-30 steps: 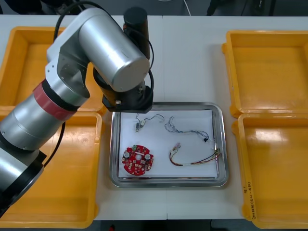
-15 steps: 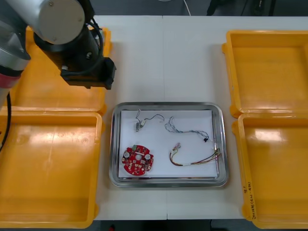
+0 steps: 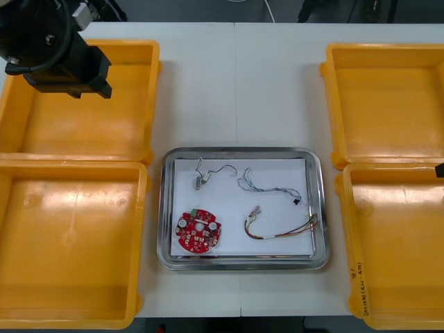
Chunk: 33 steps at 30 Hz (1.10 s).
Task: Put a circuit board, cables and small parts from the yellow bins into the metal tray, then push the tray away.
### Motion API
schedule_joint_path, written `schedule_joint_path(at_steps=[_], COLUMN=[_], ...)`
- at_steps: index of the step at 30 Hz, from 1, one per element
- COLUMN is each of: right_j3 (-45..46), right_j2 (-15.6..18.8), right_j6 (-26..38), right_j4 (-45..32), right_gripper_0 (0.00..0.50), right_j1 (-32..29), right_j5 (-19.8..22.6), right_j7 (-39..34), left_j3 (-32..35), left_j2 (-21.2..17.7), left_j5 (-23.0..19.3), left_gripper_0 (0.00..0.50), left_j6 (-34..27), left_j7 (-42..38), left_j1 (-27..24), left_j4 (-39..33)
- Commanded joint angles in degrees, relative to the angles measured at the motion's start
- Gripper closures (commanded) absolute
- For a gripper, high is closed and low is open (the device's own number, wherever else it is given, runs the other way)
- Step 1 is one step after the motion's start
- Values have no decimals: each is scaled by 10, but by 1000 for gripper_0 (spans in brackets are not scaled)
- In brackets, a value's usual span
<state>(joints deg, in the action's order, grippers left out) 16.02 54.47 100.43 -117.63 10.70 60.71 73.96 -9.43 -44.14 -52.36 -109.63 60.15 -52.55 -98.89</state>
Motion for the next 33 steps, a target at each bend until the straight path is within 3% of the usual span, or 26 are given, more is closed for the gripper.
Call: schedule_joint_path(at_steps=[1, 16, 24, 33], right_j3=[-52, -268, -400, -493], right_j2=[26, 25, 3, -3], right_j6=[6, -17, -23, -24], right_j4=[-37, -87, -134, -169], right_gripper_0=[0, 0, 0, 0], right_j1=[57, 208, 280, 298], right_j5=[13, 25, -16, -44], right_j7=[-17, -12, -5, -1], left_j3=[47, 173, 226, 236], left_j2=[-41, -56, -64, -67], left_j5=[-3, -34, -34, -5], left_gripper_0=[0, 0, 0, 0], left_j6=[-4, -4, -4, -4], left_j7=[84, 88, 92, 101], left_j1=[47, 203, 272, 322], left_j4=[-59, -177, -211, -238])
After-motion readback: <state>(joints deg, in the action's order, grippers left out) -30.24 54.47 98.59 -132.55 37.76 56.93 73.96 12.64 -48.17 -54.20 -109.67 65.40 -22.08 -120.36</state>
